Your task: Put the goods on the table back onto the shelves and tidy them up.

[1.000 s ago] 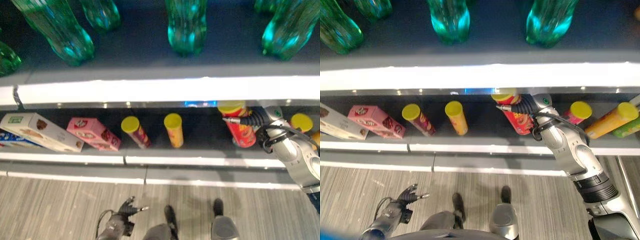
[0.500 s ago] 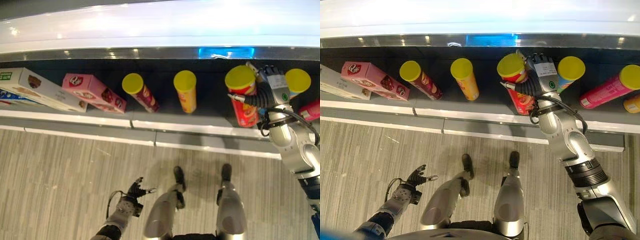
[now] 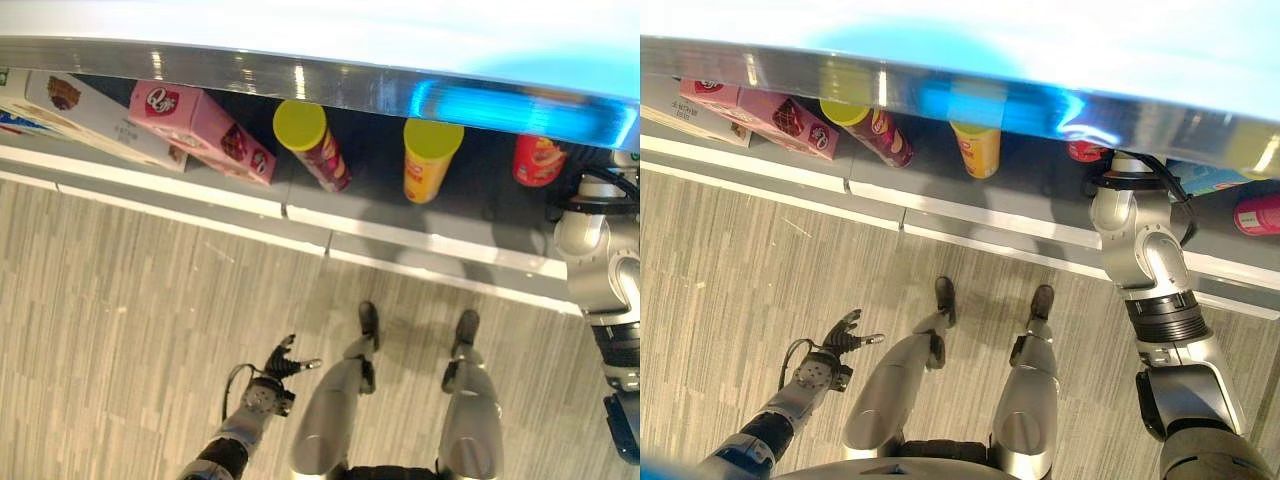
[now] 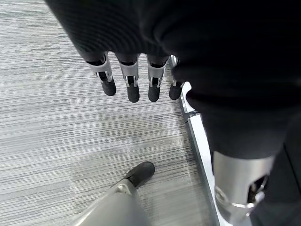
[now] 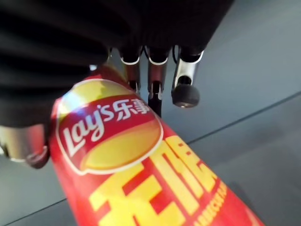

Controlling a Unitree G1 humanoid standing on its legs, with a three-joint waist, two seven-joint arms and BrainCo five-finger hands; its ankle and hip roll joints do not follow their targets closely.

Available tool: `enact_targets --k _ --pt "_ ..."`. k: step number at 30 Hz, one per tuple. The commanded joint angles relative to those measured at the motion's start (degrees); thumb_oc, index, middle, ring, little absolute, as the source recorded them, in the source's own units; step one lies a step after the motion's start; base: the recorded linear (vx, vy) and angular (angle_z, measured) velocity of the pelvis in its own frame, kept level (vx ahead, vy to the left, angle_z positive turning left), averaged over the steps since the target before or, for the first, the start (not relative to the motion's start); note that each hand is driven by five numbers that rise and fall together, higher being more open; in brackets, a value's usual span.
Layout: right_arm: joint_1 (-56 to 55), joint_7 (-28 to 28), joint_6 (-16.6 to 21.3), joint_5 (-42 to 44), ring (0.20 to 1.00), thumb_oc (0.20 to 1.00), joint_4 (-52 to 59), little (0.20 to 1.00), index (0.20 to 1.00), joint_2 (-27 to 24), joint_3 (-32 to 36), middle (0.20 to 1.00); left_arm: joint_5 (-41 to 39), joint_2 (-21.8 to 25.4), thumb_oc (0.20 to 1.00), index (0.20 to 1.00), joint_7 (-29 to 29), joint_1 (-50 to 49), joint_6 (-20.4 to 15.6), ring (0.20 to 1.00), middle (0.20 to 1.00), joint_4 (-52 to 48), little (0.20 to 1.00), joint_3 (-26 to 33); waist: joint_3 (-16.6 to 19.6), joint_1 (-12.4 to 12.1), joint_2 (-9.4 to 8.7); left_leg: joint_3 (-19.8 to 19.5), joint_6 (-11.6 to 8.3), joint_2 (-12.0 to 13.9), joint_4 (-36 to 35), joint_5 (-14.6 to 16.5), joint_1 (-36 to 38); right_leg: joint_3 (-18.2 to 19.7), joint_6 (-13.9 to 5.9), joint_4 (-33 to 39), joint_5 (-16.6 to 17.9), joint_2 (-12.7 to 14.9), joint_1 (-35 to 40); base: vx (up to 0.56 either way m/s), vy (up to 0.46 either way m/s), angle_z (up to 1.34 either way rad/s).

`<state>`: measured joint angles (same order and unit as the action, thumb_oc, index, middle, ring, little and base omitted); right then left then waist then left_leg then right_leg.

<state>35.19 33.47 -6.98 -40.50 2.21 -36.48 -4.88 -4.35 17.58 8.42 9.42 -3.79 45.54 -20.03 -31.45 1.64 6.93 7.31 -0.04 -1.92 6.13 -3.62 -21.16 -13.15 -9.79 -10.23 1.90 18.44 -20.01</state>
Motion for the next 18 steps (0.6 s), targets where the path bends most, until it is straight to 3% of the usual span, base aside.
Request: enact_targets --k 1,18 --pt "1.99 3.28 1.51 -2.40 0.200 0.200 7.85 0.200 0.200 -2.36 3.33 0.200 -1.63 1.21 1.000 1.000 0.54 -1.81 -1.46 1.000 1.000 -2.62 1.000 0.05 1.65 1.15 1.53 -0.69 -3.15 4.51 16.29 16.55 -2.02 2.34 -2.15 -2.14 -2.30 4.91 -3.29 0.01 0.042 -0.08" --pt "2.26 6.14 -0.46 -2.57 0.200 0.200 3.47 0.200 0.200 -6.02 5.01 0.200 -1.54 0.30 1.000 1.000 0.02 -2.40 -2.30 1.000 1.000 -4.08 1.000 -1.11 1.65 2.15 5.53 0.21 -3.41 3.39 15.01 15.35 -4.31 3.80 -2.76 -1.89 -1.39 5.85 -7.14 0.00 0.006 -0.03"
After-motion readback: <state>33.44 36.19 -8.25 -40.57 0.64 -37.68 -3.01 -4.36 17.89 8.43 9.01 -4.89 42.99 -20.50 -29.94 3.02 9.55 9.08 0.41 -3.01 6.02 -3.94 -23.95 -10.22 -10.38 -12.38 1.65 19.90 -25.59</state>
